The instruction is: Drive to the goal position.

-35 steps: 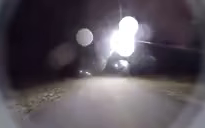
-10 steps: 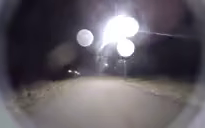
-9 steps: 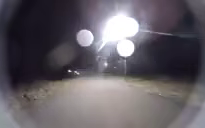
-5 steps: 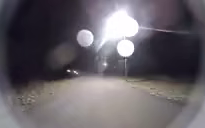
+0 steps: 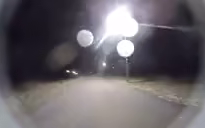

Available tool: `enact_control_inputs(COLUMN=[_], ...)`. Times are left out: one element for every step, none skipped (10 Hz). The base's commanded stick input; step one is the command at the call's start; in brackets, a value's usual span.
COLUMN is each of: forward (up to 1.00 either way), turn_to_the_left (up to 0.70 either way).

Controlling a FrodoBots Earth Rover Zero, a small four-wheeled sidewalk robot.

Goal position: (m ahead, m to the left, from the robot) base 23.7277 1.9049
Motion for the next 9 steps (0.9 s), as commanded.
enact_control_inputs(forward=[1.00, 1.00, 1.00, 1.00, 1.00, 1.00, 1.00, 1.00, 1.00], turn_to_the_left=[0.00, 0.00, 0.00, 0.00, 0.00, 0.00, 0.00, 0.00, 0.00])
